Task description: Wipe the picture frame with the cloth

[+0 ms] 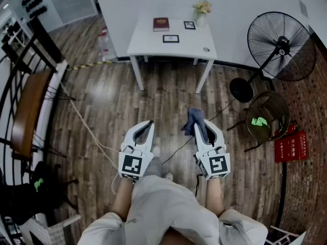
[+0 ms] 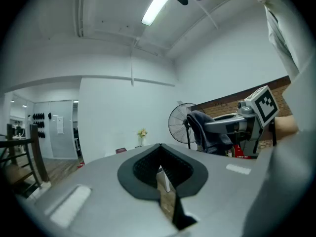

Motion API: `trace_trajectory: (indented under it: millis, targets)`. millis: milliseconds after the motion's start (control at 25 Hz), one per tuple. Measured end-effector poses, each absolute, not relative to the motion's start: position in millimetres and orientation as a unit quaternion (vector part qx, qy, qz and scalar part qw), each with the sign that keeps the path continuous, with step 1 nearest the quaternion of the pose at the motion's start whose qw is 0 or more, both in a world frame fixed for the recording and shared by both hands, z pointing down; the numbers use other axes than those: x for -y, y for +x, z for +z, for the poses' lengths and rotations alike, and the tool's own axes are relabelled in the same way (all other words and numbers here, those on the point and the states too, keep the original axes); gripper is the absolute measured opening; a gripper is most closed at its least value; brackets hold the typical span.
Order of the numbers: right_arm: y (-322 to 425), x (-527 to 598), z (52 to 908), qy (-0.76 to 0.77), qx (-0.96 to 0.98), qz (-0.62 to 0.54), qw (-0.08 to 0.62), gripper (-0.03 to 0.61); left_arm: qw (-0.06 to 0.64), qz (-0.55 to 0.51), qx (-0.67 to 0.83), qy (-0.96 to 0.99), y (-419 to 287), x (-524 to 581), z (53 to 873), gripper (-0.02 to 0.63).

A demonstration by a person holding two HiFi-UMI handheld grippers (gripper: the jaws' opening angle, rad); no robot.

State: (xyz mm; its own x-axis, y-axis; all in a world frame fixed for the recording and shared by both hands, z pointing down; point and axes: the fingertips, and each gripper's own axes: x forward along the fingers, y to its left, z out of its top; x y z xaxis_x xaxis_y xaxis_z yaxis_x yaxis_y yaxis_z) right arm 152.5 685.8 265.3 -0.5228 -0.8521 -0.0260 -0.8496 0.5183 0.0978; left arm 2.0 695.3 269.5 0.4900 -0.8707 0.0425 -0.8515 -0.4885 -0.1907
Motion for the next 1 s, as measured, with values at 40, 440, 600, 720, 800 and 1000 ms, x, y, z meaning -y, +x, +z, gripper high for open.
trace_trajectory:
  millis: [40, 440, 600, 720, 800, 1000]
  targets:
    - [156, -687, 269, 0.491, 0.870, -0.044, 0.019, 0.069, 0.069, -0.068, -0.500, -0.861, 5, -696, 272, 0.020]
    - [153, -652, 290, 0.490, 0.871, -0.023, 0.037, 0.071, 0.057, -0.066, -0.506, -0.858, 6, -663, 289, 0.020]
    - [144, -612, 293, 0.491, 0.869, -0.022, 0.047, 0.071, 0.049, -0.064, -0.511, -0.856, -5, -623, 293, 0.020]
    - [136, -577, 294, 0.494, 0.867, -0.022, 0.057, 0.072, 0.046, -0.060, -0.514, -0.854, -15, -587, 291, 0.020]
    - [129, -555, 294, 0.495, 0.866, -0.021, 0.060, 0.072, 0.043, -0.061, -0.513, -0.855, -21, -564, 291, 0.020]
    - [112, -501, 293, 0.502, 0.862, -0.023, 0.068, 0.072, 0.053, -0.050, -0.504, -0.861, -37, -505, 282, 0.020]
